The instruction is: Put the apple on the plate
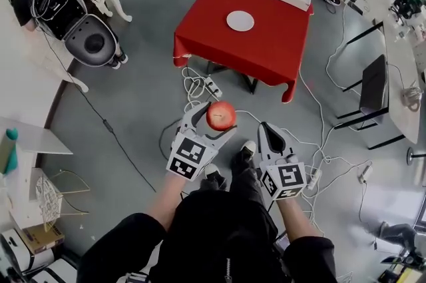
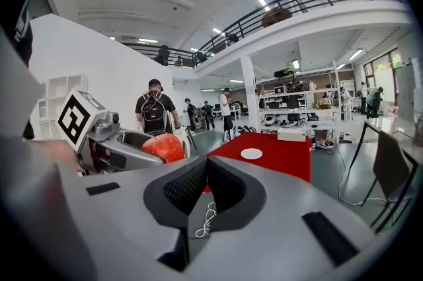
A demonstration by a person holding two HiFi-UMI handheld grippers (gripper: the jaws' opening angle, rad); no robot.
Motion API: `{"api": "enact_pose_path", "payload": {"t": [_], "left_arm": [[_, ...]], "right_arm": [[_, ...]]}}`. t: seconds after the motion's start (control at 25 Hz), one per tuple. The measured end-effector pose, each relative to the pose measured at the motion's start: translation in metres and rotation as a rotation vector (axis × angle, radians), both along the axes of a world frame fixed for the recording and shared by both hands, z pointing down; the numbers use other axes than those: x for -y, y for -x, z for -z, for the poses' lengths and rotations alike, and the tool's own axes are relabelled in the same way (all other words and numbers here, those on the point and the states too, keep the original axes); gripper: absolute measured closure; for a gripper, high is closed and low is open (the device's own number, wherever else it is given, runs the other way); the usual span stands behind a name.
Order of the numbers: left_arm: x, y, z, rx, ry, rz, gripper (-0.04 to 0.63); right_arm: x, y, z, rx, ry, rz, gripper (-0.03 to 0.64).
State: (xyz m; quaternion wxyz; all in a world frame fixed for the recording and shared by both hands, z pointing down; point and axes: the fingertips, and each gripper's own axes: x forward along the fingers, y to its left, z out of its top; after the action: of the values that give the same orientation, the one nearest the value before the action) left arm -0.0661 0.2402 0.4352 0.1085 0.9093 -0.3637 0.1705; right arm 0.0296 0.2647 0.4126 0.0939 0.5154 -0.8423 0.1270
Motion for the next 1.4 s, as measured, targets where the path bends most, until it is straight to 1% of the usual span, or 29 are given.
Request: {"api": "enact_pose_path", "payload": {"t": [0.28,0.4,0.64,0.76,0.96,1.16,1.4], "left_arm": [[0.021,-0.015,0.000,-0.010,0.000,-0.007,0.208],[0.032,-0.023,-0.003,-0.005,0.011,-0.014,0.208],[0.065,-0.035,-0.005,-0.005,0.019,0.000,0.208],[0.086,-0.041,-0.005,0.000,0.029,0.018,0.208],[0.125,-0.059,0.003,-0.005,0.010,0.056,0.208],[0.150,-0.069,0.003,0.009,0.014,0.087,0.208],[0.179,-0.088,0.007,0.009,0.015,0.137,0.207]], "right_arm": [[0.016,-0.012,0.001,0.002,0.007,-0.006,0.606],[0.031,-0.019,0.000,0.000,0.012,-0.004,0.606],[0.067,-0.028,-0.002,0.000,0.016,0.020,0.606],[0.090,-0.032,-0.001,0.002,0.018,0.042,0.606],[0.130,-0.045,0.003,0.016,0.020,0.086,0.606],[0.159,-0.052,0.002,0.029,0.014,0.128,0.606],[0.193,-0.076,0.007,0.043,0.003,0.163,0.606]]}}
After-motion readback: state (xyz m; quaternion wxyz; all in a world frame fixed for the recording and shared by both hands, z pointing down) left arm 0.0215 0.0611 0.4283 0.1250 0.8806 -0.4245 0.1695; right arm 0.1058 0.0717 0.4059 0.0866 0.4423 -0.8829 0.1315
